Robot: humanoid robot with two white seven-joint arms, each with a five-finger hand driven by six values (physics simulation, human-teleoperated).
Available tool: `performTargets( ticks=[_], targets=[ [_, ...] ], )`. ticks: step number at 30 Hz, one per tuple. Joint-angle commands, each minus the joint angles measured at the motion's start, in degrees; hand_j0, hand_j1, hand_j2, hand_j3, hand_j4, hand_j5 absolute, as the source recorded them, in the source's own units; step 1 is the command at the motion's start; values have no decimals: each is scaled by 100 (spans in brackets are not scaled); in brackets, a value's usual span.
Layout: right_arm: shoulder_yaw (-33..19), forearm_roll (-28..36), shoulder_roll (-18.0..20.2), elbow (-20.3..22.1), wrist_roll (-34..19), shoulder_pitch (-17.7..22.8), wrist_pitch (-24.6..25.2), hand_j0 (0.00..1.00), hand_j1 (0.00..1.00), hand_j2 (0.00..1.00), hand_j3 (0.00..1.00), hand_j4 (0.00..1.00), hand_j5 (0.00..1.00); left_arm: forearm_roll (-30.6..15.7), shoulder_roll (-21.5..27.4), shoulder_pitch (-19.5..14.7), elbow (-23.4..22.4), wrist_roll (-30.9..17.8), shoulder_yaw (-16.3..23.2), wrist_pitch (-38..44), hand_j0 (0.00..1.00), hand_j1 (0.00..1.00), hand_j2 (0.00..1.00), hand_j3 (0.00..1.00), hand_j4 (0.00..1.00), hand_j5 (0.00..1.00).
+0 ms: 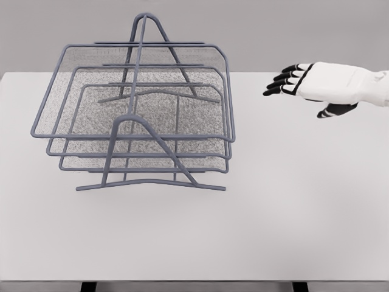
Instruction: Pull out the upper folder box with right arm
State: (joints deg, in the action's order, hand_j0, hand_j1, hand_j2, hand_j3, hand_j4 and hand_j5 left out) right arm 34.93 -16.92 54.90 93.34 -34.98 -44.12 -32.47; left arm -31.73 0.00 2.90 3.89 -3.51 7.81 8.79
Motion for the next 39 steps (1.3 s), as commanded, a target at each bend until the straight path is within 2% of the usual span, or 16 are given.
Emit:
performTargets(
  ticks=[1,3,4,8,11,15,16,19,22,26,27,30,32,34,38,39],
  targets=[
    [31,-5,-93,-158,-2,0,-137,100,100,100,100,100,100,0,0,0,-2,0,1,0,100,100,100,100,100,100],
    [23,-40,-998,-413,-2,-246,-172,100,100,100,100,100,100,0,0,0,-2,0,1,0,100,100,100,100,100,100],
    [58,-48,-1245,-431,-2,-308,-172,100,100,100,100,100,100,0,0,0,-2,0,1,0,100,100,100,100,100,100],
    [409,-49,-1851,-413,-2,-703,-137,100,100,100,100,100,100,0,0,-9,-2,0,1,0,100,100,100,100,100,100],
    [550,-49,-1860,-351,-2,-677,-137,100,100,100,100,100,100,0,0,0,-2,0,1,0,100,100,100,100,100,100],
    [550,-49,-1763,-404,-2,-466,-199,100,100,100,100,100,100,0,0,0,-2,0,1,0,100,100,100,100,100,100],
    [532,-49,-1623,-413,-2,-396,-216,100,100,100,100,100,100,0,0,0,-2,0,1,0,100,100,100,100,100,100],
    [524,-49,-1561,-413,-2,-299,-216,100,100,100,100,100,100,0,0,0,-2,0,1,0,100,100,100,100,100,100],
    [532,-57,-1500,-431,-2,8,-253,100,100,100,100,100,100,0,0,0,-2,0,1,0,100,100,100,100,100,100],
    [515,-57,-1456,-439,-2,228,-253,100,100,100,100,100,100,0,0,0,-2,0,1,0,100,100,100,100,100,100],
    [410,-57,-1052,-431,-2,220,-253,100,100,100,100,100,100,0,0,-9,-2,0,1,0,100,100,100,100,100,100],
    [190,-40,-507,-404,-2,246,-253,100,100,100,100,100,100,0,0,0,-2,0,1,0,100,100,100,100,100,100],
    [146,-31,-428,-404,-2,246,-253,100,100,100,100,100,100,0,0,0,-2,0,1,0,100,100,100,100,100,100],
    [146,-31,-173,-422,-2,281,-253,100,100,100,100,100,100,0,0,0,-2,0,1,0,100,100,100,100,100,100],
    [-153,-31,21,-422,-2,773,-253,100,100,100,100,100,100,0,0,0,-2,0,1,0,100,100,100,100,100,100],
    [-381,-22,91,-422,-2,958,-253,100,100,100,100,100,100,0,0,0,-2,0,1,0,100,100,100,100,100,100]
  ],
)
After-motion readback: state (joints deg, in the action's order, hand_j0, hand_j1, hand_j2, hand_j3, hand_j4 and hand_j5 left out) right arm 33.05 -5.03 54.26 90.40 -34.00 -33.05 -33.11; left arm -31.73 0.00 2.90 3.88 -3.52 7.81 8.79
